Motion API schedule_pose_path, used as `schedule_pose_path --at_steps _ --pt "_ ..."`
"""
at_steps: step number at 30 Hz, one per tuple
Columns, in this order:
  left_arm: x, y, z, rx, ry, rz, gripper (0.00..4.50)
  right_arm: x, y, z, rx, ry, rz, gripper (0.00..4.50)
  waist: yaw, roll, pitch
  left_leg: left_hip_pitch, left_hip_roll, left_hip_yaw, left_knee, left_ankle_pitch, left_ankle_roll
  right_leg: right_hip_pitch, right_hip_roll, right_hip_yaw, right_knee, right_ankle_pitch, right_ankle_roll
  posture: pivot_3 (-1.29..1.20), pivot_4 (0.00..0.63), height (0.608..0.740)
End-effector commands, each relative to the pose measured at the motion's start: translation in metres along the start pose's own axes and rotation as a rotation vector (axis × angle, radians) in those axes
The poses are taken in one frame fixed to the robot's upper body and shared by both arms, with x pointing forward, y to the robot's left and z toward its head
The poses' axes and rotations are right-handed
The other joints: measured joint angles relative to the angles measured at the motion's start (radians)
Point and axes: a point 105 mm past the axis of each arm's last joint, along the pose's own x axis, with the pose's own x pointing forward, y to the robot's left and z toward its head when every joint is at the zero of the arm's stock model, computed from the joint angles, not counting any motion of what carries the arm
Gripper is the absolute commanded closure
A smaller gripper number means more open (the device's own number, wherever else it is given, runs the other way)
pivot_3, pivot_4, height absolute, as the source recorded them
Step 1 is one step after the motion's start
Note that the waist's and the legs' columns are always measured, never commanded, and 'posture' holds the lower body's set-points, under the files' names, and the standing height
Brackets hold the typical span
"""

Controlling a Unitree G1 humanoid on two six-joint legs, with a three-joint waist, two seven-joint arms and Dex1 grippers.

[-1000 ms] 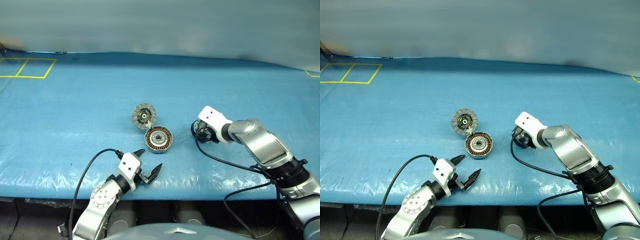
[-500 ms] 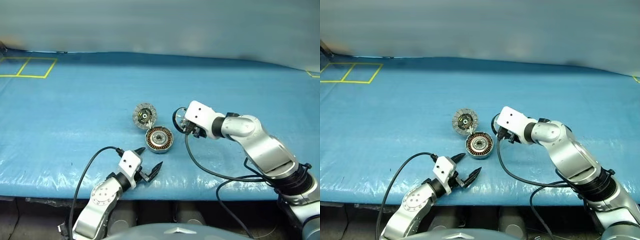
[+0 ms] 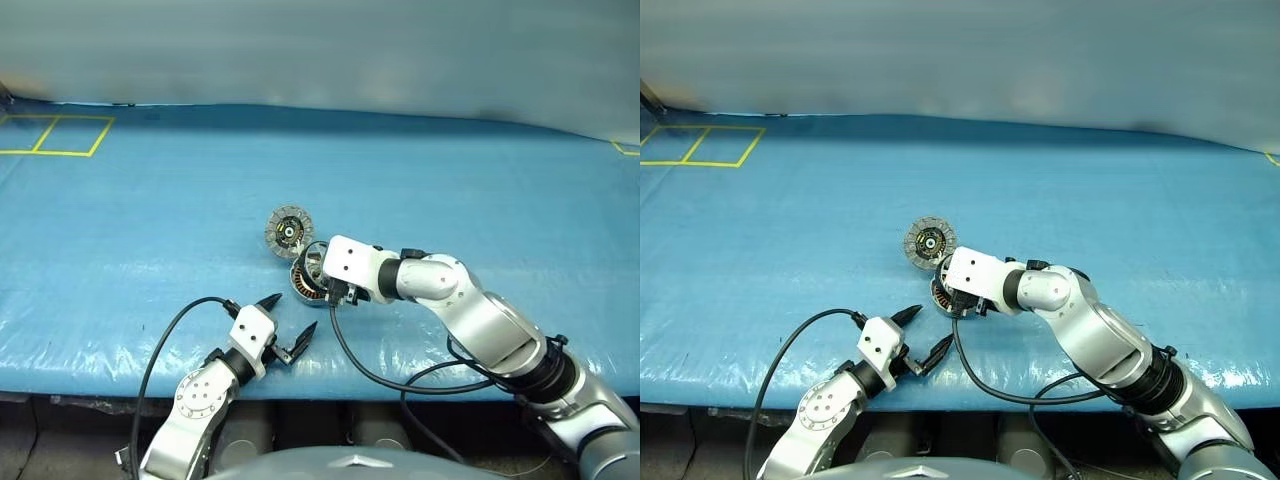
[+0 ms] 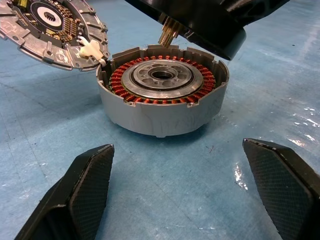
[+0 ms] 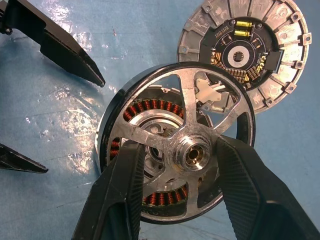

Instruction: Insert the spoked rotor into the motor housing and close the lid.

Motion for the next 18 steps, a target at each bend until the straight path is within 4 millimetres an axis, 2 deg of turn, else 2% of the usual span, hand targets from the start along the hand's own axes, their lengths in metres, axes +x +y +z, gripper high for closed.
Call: schedule_pose_path --at_steps 1,13,14,18 --pt "-0.0002 0.0 0.0044 0.011 -0.03 0.006 0.0 0.0011 -0.0048 0.0022 -0.014 -0.009 -0.023 2.69 0.0 0.0 0.0 0.0 0.0 0.0 0.0 0.0 0.0 0.0 0.0 0.0 0.0 0.0 0.0 0.0 0.15 0.74" --pt "-0.0001 0.0 0.0026 -0.002 -0.034 0.012 0.0 0.0075 0.0011 -0.0038 0.014 0.009 0.027 2.69 0.0 0.0 0.0 0.0 0.0 0.0 0.0 0.0 0.0 0.0 0.0 0.0 0.0 0.0 0.0 0.0 0.15 0.74" --pt "0.0 -0.0003 0.0028 -0.003 -0.035 0.012 0.0 0.0079 0.0017 -0.0035 0.016 0.008 0.032 1.95 0.0 0.0 0.0 0.0 0.0 0.0 0.0 0.0 0.0 0.0 0.0 0.0 0.0 0.0 0.0 0.0 0.15 0.74" --pt "0.0 -0.0014 0.0039 -0.006 -0.037 0.012 0.0 0.0086 -0.0004 -0.0008 0.012 0.001 0.01 0.76 0.0 0.0 0.0 0.0 0.0 0.0 0.0 0.0 0.0 0.0 0.0 0.0 0.0 0.0 0.0 0.0 0.15 0.74"
